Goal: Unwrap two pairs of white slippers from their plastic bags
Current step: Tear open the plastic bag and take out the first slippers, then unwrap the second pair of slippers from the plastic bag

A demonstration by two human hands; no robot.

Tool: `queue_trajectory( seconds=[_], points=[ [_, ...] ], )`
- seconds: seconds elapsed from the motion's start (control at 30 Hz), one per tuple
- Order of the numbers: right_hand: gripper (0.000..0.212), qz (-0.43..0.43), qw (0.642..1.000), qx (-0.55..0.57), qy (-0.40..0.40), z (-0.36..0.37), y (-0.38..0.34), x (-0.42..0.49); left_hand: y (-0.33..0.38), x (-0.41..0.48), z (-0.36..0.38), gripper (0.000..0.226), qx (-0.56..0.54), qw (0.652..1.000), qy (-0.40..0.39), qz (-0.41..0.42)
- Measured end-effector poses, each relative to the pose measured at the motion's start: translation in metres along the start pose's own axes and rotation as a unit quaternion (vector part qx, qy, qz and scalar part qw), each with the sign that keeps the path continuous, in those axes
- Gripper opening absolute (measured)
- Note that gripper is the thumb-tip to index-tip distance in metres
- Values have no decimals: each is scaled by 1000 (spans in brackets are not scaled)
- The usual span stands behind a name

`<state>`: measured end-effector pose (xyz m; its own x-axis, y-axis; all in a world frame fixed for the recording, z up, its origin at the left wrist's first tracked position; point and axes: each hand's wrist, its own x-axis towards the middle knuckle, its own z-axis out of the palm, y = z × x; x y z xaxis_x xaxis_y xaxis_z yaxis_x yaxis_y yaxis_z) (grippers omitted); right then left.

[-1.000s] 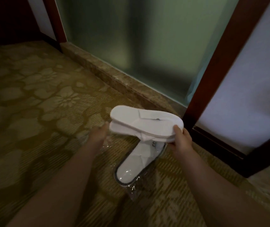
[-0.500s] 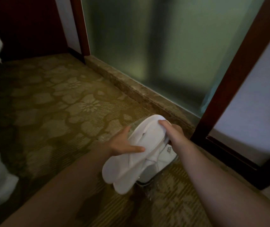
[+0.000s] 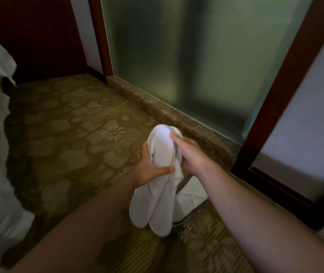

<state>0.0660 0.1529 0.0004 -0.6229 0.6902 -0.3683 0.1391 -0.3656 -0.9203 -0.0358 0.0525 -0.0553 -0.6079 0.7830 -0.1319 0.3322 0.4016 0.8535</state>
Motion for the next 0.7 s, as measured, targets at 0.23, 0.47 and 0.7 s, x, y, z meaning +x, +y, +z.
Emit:
queue_trajectory(
  seconds=[0.23, 0.47, 0.7],
  points=[
    [46, -29, 995, 12, 99, -13, -3, 1, 11, 10, 0, 137, -7, 998, 63, 1],
    [42, -41, 990, 10, 135, -28, -2, 1, -6, 14, -29, 117, -5, 989, 121, -90],
    [39, -18, 991, -43, 123, -25, 6, 5, -31, 8, -60, 56, 5, 990, 114, -88]
  ],
)
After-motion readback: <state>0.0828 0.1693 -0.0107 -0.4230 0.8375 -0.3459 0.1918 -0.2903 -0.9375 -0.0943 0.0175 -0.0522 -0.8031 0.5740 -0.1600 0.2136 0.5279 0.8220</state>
